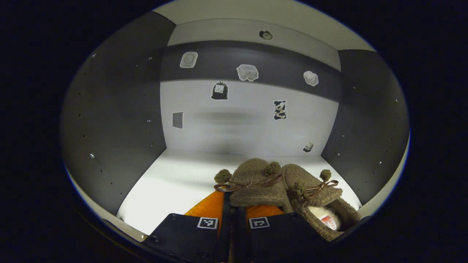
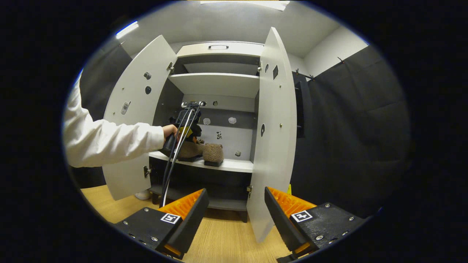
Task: Grab one shoe with the right hand and put it into the shoe cabinet, grab the other shoe with the left hand and put it into the shoe cabinet; then close the right door with the right hand and the left door with the left hand.
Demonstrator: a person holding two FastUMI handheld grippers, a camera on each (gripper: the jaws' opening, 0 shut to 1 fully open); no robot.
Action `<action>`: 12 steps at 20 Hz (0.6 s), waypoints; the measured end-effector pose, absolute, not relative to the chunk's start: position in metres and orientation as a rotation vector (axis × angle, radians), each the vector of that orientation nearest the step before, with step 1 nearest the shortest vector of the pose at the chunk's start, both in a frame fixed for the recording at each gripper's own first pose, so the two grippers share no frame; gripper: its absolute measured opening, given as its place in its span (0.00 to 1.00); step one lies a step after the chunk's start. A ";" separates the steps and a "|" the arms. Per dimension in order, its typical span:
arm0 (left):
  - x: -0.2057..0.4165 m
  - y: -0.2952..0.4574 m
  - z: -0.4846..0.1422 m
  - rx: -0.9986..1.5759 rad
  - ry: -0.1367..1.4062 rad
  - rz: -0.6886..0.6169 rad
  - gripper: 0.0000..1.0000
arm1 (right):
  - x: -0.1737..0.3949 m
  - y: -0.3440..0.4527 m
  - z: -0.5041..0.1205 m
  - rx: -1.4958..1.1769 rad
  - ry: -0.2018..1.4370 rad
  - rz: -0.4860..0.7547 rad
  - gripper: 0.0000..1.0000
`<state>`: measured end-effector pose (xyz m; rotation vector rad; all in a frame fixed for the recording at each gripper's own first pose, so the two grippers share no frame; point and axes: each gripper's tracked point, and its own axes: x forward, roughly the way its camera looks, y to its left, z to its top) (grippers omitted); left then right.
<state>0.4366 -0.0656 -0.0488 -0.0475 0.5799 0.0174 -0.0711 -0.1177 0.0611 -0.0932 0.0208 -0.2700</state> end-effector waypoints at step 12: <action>0.432 -0.044 -0.057 -0.045 0.604 0.031 0.66 | -0.075 -0.131 0.055 -0.094 0.029 -0.296 0.94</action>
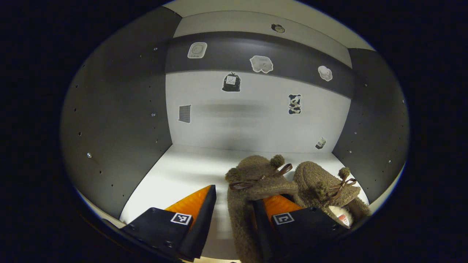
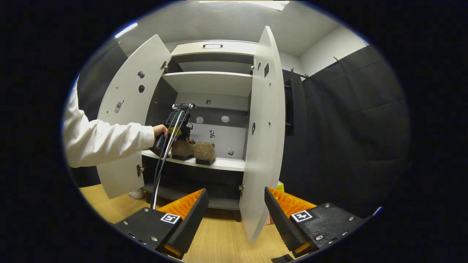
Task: Grab one shoe with the right hand and put it into the shoe cabinet, grab the other shoe with the left hand and put it into the shoe cabinet; then close the right door with the right hand and the left door with the left hand.
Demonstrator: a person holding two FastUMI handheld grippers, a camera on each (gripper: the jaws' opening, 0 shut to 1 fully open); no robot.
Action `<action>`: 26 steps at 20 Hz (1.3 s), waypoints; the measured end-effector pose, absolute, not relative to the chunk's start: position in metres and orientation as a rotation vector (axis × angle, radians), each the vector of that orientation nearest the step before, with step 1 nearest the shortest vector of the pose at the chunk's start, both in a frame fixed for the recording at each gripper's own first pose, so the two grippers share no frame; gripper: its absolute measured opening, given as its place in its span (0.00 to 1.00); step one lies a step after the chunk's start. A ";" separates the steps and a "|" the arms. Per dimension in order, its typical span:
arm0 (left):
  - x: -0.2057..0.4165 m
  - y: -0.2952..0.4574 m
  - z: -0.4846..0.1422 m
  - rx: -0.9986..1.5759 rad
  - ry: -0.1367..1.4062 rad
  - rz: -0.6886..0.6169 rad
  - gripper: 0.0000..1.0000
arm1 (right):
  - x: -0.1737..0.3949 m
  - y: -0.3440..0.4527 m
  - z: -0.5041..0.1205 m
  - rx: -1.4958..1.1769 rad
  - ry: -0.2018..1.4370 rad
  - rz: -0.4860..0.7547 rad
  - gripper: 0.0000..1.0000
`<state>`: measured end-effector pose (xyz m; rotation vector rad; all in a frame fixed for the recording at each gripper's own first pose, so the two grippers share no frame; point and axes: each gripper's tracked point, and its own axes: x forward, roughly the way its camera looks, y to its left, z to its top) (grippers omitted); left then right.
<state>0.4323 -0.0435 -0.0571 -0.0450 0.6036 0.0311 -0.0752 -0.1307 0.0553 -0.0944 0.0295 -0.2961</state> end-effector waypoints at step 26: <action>0.177 -0.041 0.139 -0.024 0.057 -0.100 0.94 | -0.042 -0.091 0.079 -0.029 -0.020 -0.131 0.94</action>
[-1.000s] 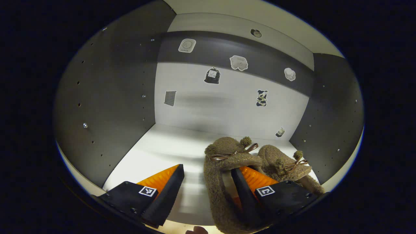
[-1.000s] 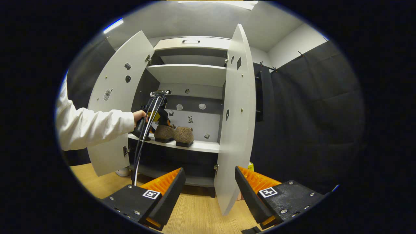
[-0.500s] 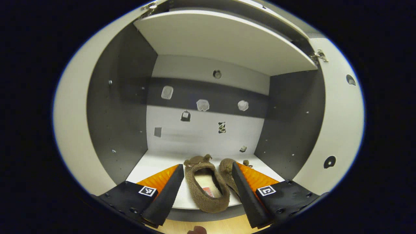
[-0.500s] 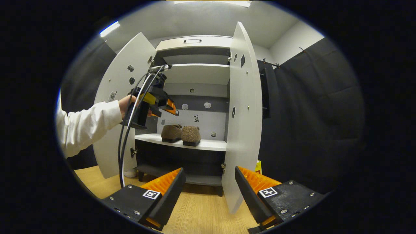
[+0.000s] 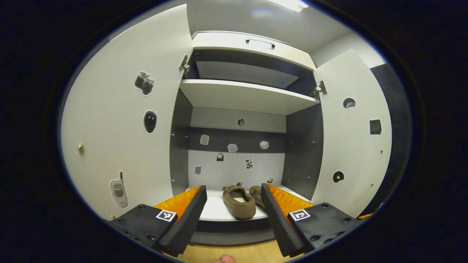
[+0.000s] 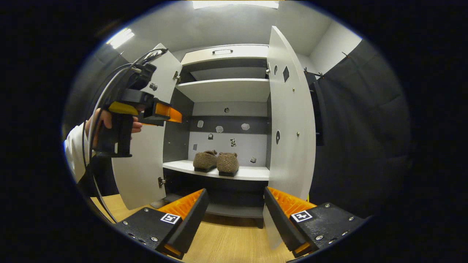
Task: Grab one shoe with the right hand and put it into the shoe cabinet, grab the other shoe with the left hand and put it into the shoe cabinet; then close the right door with the right hand and the left door with the left hand.
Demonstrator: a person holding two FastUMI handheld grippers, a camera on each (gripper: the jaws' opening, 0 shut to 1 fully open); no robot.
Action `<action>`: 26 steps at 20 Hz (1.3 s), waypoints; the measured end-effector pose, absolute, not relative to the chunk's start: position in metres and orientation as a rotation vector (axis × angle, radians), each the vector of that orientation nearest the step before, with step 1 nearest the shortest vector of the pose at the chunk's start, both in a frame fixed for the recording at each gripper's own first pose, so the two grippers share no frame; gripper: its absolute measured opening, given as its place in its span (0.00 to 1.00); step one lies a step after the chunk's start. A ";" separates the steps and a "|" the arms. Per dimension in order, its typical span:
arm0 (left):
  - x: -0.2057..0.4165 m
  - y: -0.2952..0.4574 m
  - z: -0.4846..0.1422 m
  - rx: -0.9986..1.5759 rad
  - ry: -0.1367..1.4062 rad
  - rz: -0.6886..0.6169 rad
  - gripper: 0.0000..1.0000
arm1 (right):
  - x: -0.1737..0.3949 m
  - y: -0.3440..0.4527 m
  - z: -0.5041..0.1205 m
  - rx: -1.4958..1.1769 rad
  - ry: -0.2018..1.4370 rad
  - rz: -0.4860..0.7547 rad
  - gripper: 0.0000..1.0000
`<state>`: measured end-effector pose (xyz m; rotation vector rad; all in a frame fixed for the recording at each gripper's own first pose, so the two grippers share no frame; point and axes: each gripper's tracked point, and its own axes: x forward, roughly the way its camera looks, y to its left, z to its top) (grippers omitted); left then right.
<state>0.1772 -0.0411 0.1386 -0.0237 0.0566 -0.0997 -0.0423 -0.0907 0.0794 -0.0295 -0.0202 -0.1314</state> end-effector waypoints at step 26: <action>0.041 -0.004 0.025 0.002 0.069 0.012 0.97 | -0.070 -0.177 0.152 -0.092 -0.031 -0.325 0.94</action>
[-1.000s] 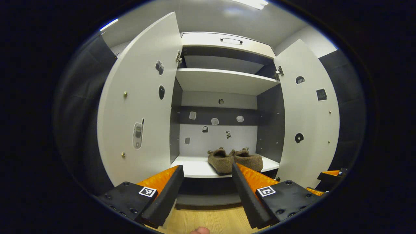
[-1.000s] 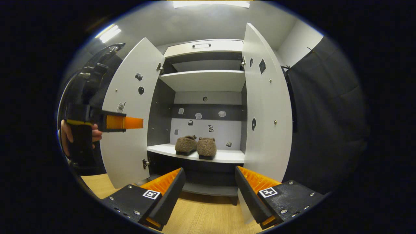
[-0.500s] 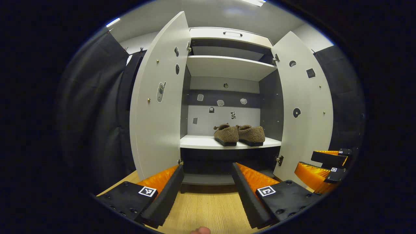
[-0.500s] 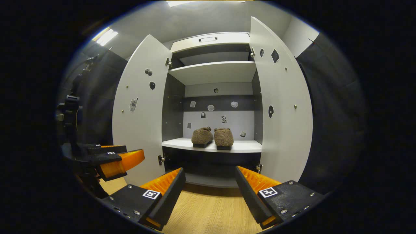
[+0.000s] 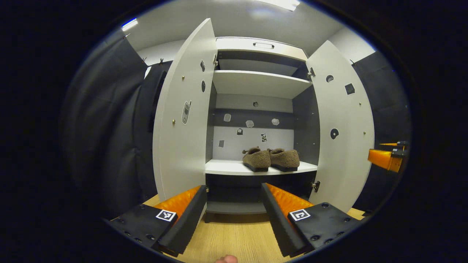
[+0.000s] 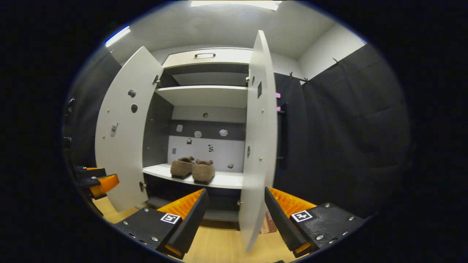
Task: Grab one shoe with the right hand and put it into the shoe cabinet, grab the other shoe with the left hand and put it into the shoe cabinet; then close the right door with the right hand and the left door with the left hand.
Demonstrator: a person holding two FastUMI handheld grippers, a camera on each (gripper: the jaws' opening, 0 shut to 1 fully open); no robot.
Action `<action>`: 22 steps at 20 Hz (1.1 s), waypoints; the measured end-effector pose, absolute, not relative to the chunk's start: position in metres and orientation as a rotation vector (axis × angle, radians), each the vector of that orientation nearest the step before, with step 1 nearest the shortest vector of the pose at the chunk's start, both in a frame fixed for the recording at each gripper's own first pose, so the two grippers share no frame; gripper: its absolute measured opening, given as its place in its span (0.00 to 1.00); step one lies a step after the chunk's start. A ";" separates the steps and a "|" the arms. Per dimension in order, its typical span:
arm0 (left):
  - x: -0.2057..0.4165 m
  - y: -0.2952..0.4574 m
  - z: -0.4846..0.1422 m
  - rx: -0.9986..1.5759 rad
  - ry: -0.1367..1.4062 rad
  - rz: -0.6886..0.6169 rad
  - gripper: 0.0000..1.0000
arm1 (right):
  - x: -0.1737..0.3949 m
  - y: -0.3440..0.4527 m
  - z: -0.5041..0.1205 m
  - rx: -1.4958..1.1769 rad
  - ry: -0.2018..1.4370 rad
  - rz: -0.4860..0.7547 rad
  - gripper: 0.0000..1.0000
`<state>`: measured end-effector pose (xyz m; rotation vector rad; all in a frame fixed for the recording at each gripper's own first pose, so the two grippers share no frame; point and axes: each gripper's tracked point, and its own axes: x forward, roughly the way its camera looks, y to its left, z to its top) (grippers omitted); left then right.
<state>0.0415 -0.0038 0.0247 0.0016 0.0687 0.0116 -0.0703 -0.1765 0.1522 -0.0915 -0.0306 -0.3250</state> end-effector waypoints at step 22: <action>0.040 0.016 0.013 0.019 0.089 0.052 0.97 | -0.040 -0.312 0.235 -0.122 -0.116 -0.538 0.88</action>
